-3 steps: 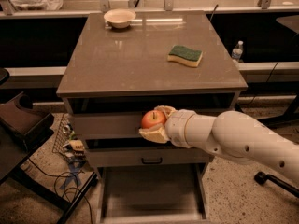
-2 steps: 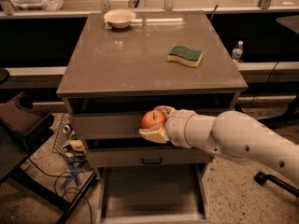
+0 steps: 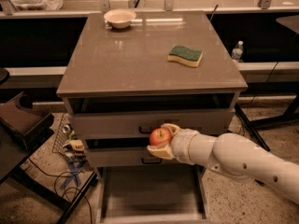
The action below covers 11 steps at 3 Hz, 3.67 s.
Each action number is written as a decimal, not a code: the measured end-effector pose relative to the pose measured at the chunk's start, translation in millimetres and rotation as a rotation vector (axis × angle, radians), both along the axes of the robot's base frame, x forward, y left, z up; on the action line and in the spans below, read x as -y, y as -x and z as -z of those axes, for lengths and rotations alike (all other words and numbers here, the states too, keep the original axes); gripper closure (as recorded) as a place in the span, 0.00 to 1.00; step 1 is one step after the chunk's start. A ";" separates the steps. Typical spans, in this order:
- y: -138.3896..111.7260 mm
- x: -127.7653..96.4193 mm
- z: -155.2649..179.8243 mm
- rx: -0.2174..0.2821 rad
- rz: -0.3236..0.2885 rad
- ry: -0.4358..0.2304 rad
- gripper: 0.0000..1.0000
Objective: Place apple into bottom drawer
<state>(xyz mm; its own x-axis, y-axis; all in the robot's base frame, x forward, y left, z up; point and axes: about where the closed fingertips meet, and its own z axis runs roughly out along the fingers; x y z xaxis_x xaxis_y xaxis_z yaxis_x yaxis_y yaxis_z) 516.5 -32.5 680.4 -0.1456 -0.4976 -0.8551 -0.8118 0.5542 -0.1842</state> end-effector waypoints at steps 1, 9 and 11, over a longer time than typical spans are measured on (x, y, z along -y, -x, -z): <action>5.4 22.3 41.6 0.037 -0.051 0.027 1.00; 9.6 -1.6 413.6 0.058 -0.475 -0.197 1.00; 11.7 -49.7 478.3 0.059 -0.537 -0.251 1.00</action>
Offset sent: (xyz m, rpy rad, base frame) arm -0.0378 -0.0808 -0.1873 -0.0031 -0.0802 0.3024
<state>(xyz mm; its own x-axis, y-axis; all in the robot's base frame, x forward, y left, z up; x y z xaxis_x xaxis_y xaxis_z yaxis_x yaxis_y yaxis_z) 504.7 17.2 202.1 0.1221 -0.2695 -0.9552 -0.9829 0.1010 -0.1541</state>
